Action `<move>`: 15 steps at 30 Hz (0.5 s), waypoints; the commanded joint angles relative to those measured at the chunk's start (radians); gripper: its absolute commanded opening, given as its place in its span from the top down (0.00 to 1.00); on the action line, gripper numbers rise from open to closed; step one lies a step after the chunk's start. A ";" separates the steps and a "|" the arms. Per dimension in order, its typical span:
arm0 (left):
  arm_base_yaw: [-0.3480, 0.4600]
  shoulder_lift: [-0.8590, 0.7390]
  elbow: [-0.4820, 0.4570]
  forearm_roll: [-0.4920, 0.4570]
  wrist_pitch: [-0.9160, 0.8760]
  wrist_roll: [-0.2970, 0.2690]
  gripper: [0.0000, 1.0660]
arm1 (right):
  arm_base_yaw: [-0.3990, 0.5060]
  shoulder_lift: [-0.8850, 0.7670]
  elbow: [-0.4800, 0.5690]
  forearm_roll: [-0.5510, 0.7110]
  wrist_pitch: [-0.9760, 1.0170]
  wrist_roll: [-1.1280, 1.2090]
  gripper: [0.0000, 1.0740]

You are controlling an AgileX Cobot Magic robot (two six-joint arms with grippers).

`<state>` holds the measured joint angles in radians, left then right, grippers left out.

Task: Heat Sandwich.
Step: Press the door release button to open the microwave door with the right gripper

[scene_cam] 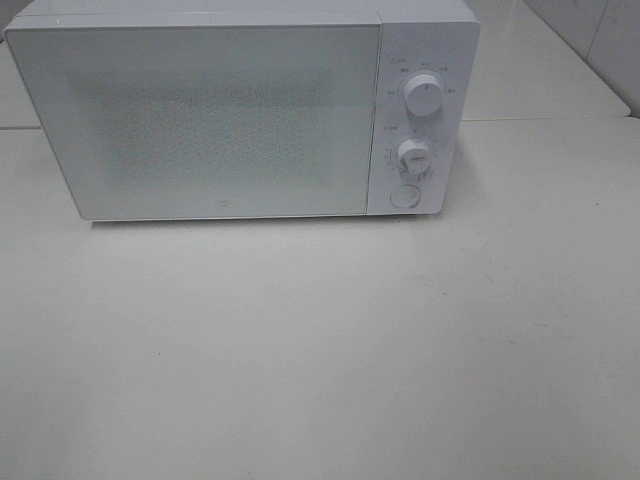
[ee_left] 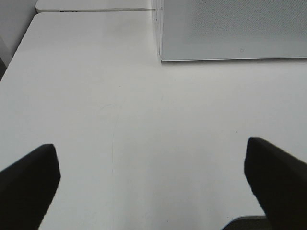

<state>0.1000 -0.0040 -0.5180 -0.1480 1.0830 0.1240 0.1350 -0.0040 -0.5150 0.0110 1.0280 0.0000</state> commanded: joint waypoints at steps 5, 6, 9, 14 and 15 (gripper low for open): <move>-0.006 -0.021 0.001 -0.003 -0.009 -0.006 0.06 | -0.008 -0.027 0.019 -0.011 -0.035 0.019 0.29; -0.006 -0.021 0.001 -0.003 -0.009 -0.006 0.06 | -0.008 -0.027 0.019 -0.011 -0.035 0.019 0.29; -0.006 -0.021 0.001 -0.003 -0.009 -0.006 0.06 | -0.008 -0.027 0.018 -0.011 -0.035 0.019 0.29; -0.006 -0.021 0.001 -0.003 -0.009 -0.006 0.06 | -0.008 -0.027 0.018 -0.011 -0.037 0.019 0.29; -0.006 -0.021 0.001 -0.003 -0.009 -0.006 0.06 | -0.008 -0.027 0.015 -0.011 -0.038 0.019 0.29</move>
<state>0.1000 -0.0040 -0.5180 -0.1480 1.0830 0.1230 0.1350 -0.0040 -0.4960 0.0000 1.0090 0.0130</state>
